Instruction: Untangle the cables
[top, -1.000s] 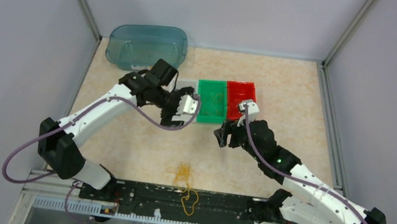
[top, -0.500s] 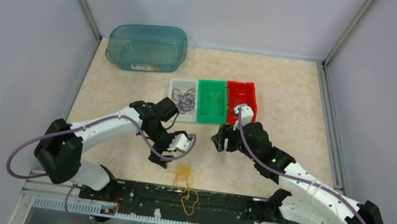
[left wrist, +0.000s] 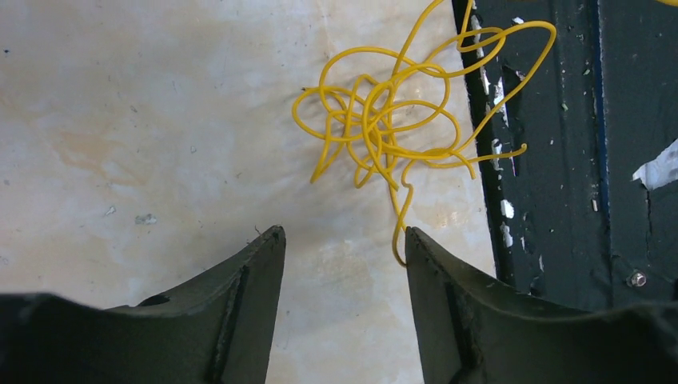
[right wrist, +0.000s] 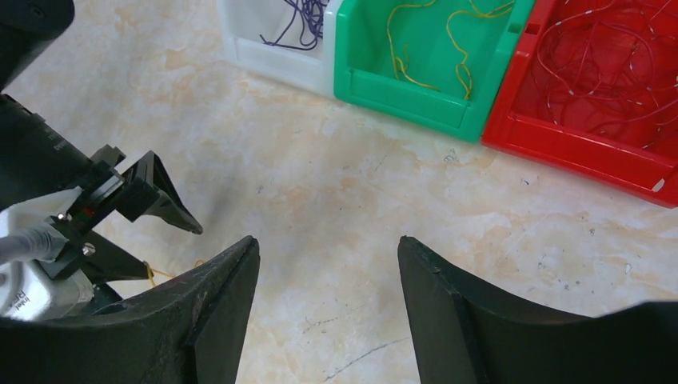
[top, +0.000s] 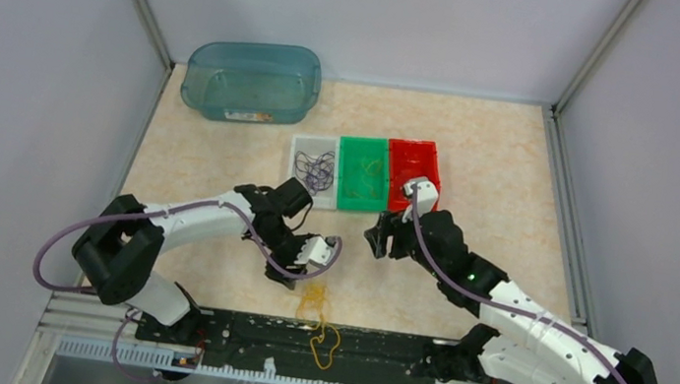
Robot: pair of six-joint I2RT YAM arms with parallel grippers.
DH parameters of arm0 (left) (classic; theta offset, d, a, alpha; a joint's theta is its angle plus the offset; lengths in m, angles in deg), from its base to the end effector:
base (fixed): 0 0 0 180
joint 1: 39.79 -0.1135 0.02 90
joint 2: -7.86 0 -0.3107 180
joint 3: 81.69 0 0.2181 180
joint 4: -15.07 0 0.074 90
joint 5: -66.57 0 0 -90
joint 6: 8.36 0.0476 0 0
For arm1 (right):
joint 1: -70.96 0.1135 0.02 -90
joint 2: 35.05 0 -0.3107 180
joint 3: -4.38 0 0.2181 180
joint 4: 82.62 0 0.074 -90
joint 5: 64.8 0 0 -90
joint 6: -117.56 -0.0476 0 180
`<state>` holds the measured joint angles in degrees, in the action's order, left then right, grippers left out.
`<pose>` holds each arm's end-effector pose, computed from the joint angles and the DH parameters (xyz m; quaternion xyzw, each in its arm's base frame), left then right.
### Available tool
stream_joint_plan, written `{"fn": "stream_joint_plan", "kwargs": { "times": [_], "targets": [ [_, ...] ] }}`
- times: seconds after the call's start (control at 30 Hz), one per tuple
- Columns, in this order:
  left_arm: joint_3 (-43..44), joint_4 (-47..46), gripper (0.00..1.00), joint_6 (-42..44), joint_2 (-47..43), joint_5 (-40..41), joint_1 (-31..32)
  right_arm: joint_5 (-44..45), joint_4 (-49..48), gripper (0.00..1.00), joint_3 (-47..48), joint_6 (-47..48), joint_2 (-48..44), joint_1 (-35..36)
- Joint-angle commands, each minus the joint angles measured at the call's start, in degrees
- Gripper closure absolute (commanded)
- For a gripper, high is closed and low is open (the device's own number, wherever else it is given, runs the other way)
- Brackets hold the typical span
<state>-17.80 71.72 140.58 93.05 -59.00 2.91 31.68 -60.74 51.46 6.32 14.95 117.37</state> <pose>0.1434 -0.1700 0.2336 0.7543 0.5734 -0.2866 0.1418 0.1061 0.1036 0.2895 -0.1535 0.8275 0.2599 0.4734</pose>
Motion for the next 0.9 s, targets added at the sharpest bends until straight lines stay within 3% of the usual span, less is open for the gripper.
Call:
{"fn": "stream_joint_plan", "kwargs": {
  "times": [0.0,0.1,0.2,0.27,0.3,0.43,0.6,0.87],
  "targets": [
    [-1.60,-3.46,0.44,-1.39,0.56,-0.60,1.06,1.83,-2.19,0.35,0.00,-0.56,-1.81,-0.32],
    [-2.07,-3.19,0.63,-1.42,-0.15,1.33,1.25,2.62,-2.21,0.36,-0.04,-0.65,-2.39,-0.33],
    [-2.18,-2.60,0.76,-1.13,-1.68,2.97,1.25,2.98,-2.58,0.36,-0.13,-0.65,-2.41,-0.36],
    [-1.44,-2.37,0.96,-1.09,-2.83,4.41,1.20,3.00,-3.25,0.36,-0.13,-0.65,-2.13,-0.36],
    [-0.63,-2.43,1.00,-1.52,-3.36,5.82,1.24,2.85,-3.53,0.36,-0.03,-0.87,-1.92,-0.34],
    [5.32,0.16,1.00,-1.44,-7.03,11.45,1.16,1.58,-5.71,0.36,-0.14,-1.44,-1.46,-0.35],
    [14.11,6.07,1.00,1.11,-11.64,11.15,1.20,-1.85,-10.93,0.32,-0.33,-2.90,-0.86,-0.36],
    [13.96,3.37,1.00,14.11,-22.68,5.48,1.25,-13.10,-19.20,0.28,3.60,-5.35,3.86,-0.37]
  ]
}}
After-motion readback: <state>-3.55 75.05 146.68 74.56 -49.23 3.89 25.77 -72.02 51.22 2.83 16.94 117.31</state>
